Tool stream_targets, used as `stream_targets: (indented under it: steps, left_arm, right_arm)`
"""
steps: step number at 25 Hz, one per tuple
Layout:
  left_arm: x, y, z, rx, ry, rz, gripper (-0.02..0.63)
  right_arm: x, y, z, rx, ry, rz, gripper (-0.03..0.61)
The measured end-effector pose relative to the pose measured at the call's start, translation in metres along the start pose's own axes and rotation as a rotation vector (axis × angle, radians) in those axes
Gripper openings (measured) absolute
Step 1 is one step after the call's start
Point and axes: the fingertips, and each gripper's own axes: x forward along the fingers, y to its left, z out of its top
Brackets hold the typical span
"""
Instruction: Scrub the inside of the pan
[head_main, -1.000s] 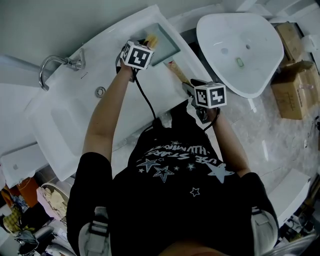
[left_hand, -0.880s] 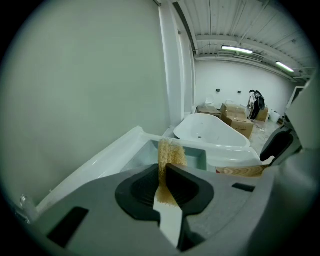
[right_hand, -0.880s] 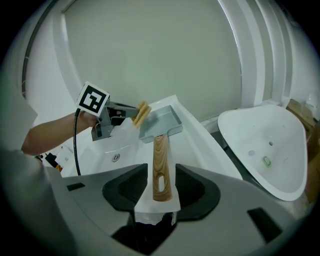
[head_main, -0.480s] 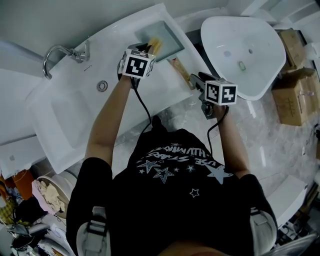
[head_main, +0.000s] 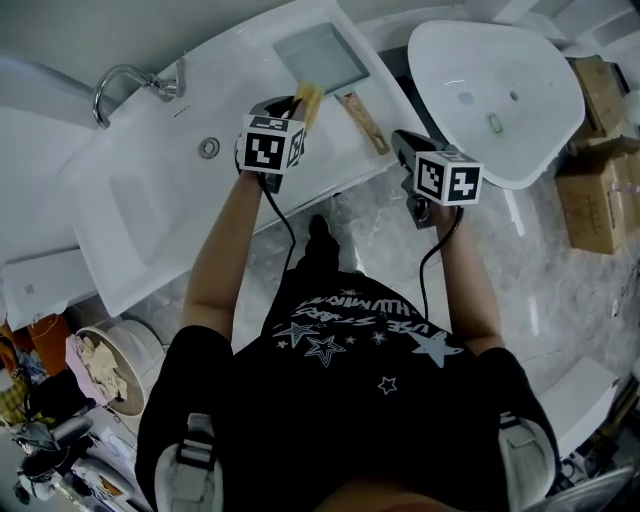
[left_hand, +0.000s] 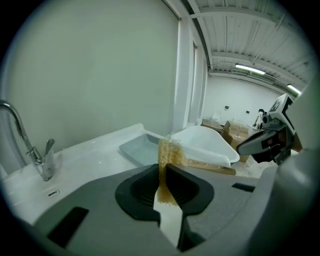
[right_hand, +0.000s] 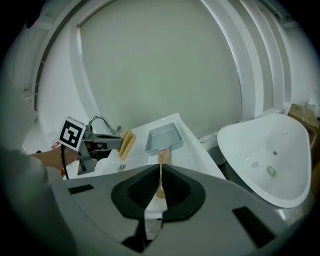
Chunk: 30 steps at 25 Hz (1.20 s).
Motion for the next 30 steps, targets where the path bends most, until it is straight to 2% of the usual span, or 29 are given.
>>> stream_targets:
  steps: [6,15,30]
  left_arm:
    - [-0.038,-0.029,-0.024,-0.021,0.0,0.018,0.051]
    - [-0.084,-0.08,-0.047,-0.039,-0.025,0.031,0.051]
    - [-0.135,-0.144,-0.1,-0.111,-0.031,0.05,0.051]
  right_arm:
    - [-0.029,0.014,-0.026,-0.005,-0.008,0.028,0.008]
    - [-0.072,0.03,-0.051,-0.083,0.003,0.068,0.008]
    - [-0.129,0.036,-0.112,-0.1,0.023,0.119,0.008]
